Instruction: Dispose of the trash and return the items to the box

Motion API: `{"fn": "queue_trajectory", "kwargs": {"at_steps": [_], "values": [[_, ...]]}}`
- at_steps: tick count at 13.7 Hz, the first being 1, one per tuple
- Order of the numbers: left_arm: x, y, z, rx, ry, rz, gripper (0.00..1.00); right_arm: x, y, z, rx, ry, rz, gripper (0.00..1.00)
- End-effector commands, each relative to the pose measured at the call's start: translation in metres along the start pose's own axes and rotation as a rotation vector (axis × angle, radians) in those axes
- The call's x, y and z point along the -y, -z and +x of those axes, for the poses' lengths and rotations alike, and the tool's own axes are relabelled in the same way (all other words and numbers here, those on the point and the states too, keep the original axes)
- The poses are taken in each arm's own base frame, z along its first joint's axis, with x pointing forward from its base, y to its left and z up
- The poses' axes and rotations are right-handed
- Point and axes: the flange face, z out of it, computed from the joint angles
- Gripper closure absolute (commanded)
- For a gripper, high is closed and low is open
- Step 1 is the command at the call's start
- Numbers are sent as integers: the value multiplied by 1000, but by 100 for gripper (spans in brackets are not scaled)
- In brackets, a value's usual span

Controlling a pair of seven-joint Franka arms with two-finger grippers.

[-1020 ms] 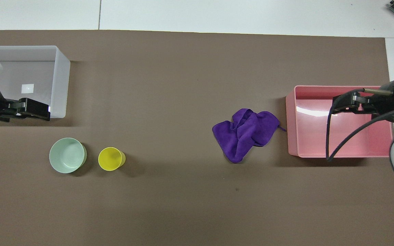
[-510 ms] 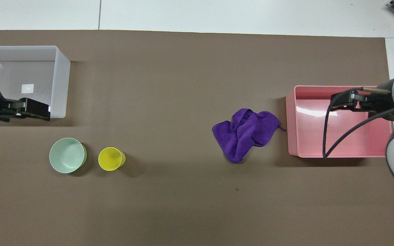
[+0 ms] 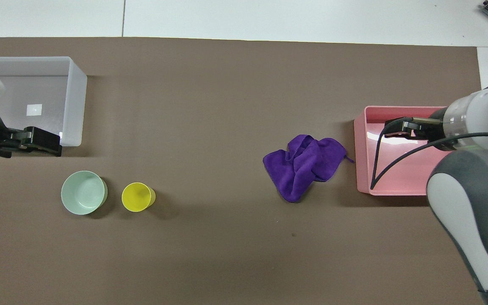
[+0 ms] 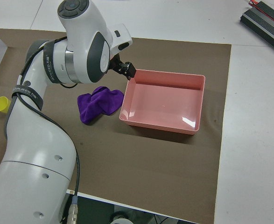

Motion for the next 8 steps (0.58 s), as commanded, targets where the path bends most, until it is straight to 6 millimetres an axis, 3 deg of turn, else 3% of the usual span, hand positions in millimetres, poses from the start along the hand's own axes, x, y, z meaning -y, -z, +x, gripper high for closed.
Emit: {"fn": "queue_trajectory", "kwargs": {"at_steps": [1, 2, 3, 5, 7, 8], "values": [[27, -40, -5, 83, 24, -3, 0, 23, -27, -14, -21, 2, 33, 0], [32, -58, -4, 103, 29, -3, 0, 41, -40, -17, -32, -4, 42, 0], [50, -84, -5, 137, 64, -7, 0, 50, -54, -16, -31, -23, 39, 0], [84, -149, -10, 146, 82, -22, 0, 76, -81, -13, -29, -100, 50, 0], [114, -209, -25, 154, -4, -45, 0, 82, -106, -6, -32, -206, 59, 0], [119, -232, -31, 139, 2, -50, 0, 95, -121, -10, -13, -221, 61, 0]]}}
